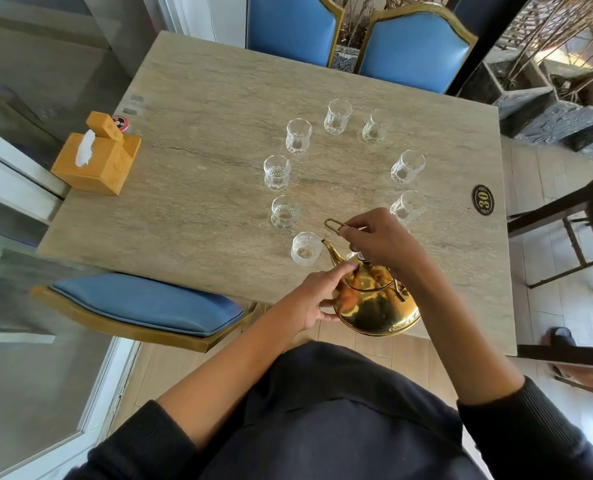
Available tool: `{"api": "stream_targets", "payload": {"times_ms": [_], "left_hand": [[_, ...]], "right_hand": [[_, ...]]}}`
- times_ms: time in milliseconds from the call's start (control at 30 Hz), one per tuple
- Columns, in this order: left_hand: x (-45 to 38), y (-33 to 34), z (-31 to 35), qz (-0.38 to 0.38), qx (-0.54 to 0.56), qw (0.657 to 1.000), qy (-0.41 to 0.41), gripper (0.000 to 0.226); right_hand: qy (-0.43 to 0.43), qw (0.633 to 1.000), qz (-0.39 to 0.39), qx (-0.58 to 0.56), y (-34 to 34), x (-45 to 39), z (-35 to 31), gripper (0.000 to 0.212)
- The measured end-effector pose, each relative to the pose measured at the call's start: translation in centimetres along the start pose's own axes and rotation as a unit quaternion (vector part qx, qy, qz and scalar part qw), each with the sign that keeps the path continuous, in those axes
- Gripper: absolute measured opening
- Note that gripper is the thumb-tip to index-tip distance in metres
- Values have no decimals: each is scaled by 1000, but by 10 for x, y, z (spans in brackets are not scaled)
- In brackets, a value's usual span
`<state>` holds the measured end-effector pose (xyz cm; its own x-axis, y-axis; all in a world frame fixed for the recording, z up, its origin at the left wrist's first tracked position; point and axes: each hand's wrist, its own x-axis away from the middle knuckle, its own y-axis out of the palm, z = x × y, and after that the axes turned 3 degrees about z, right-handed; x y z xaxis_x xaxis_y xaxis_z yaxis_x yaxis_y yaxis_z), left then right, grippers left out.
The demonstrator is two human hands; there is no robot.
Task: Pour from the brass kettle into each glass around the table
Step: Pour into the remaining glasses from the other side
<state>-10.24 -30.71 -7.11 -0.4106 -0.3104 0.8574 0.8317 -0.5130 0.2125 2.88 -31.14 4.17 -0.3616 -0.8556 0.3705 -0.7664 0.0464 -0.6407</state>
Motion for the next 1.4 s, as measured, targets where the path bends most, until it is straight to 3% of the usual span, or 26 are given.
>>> {"api": "stream_targets", "payload": {"times_ms": [1400], "left_hand": [[5, 7, -2, -1, 11, 1000, 11, 61]], "right_hand": [[-13, 1000, -16, 6, -6, 3, 3, 26]]}}
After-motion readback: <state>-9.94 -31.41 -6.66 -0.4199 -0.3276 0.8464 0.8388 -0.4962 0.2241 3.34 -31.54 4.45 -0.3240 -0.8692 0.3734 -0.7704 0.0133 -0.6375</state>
